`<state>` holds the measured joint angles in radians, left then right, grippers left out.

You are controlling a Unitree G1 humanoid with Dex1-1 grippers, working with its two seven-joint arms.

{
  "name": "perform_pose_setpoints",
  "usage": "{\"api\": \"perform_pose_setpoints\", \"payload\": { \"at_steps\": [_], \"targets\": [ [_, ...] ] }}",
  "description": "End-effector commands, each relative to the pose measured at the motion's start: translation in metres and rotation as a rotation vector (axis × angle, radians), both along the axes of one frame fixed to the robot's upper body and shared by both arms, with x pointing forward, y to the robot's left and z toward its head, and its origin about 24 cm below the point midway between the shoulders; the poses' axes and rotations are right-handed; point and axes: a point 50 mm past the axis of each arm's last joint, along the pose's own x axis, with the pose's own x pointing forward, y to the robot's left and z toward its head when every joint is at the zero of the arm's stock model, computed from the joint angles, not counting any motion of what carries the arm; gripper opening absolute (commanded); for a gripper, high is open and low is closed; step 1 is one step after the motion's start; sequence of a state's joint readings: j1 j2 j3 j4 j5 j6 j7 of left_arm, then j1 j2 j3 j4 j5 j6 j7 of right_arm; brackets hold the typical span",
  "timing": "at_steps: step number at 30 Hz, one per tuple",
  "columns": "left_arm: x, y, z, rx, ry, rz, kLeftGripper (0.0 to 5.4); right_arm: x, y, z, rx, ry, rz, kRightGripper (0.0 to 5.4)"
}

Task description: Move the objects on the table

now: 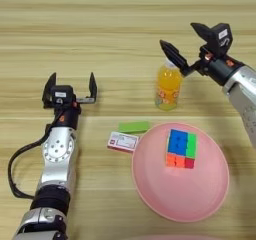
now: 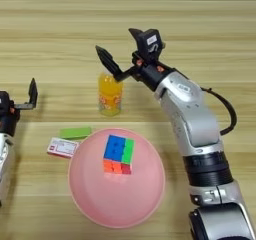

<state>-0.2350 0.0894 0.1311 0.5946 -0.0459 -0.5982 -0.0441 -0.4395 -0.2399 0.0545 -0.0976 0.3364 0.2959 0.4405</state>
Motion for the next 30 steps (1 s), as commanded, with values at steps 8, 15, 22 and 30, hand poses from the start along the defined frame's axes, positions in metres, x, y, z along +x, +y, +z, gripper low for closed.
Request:
{"api": "perform_pose_setpoints", "payload": {
  "at_steps": [8, 15, 22, 30],
  "targets": [
    [0.0, -0.003, 0.001, -0.003, -0.011, -0.003, 5.4, 0.004, 0.003, -0.043, -0.063, 0.171, -0.025, 5.38],
    [0.0, -0.002, 0.002, -0.002, -0.011, -0.004, 5.4, -0.005, -0.002, -0.069, -0.095, 0.235, -0.033, 5.38],
    [0.0, -0.002, 0.001, 0.0, -0.01, -0.003, 5.4, -0.007, -0.001, -0.084, -0.188, 0.214, -0.045, 5.38],
    [0.0, -0.002, 0.001, 0.0, -0.011, -0.003, 5.4, -0.005, -0.001, -0.092, -0.217, 0.195, -0.063, 4.89]
  ]
}}
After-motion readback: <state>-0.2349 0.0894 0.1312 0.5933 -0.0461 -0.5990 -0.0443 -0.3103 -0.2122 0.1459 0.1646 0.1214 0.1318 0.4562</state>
